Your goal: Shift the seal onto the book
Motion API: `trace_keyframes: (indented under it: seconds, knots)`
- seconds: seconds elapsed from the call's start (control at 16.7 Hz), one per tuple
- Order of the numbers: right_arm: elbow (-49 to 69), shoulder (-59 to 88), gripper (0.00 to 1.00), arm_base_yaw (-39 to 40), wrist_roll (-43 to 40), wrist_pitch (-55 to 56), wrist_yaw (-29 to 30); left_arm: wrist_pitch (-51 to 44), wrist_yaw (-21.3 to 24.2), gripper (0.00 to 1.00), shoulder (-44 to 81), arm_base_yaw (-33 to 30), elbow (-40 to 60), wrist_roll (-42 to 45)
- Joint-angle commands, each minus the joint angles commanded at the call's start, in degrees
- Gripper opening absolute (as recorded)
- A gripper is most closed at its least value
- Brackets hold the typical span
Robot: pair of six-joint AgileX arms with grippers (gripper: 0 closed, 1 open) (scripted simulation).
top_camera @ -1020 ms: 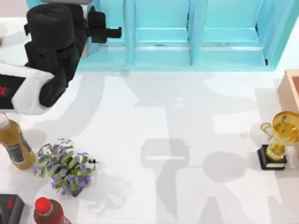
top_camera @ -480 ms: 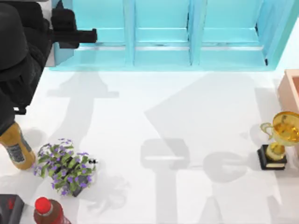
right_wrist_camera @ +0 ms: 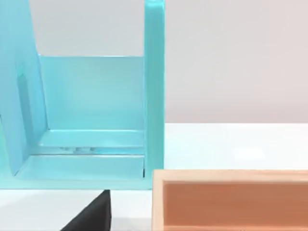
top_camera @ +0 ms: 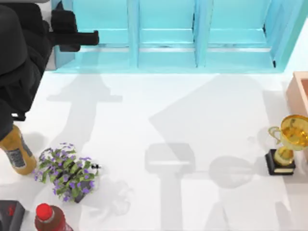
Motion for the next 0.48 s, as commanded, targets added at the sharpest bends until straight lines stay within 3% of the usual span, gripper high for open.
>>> trace_keyframes:
  seconds: [0.24, 0.48]
  knots:
    - [0.0, 0.0, 1.0, 0.0, 0.0, 0.0, 0.0, -1.0, -3.3, 0.0, 4.5, -4.3, 2.6, -8.4]
    - [0.0, 0.0, 1.0, 0.0, 0.0, 0.0, 0.0, -3.2, -9.7, 0.0, 12.4, -11.7, 7.2, -26.5]
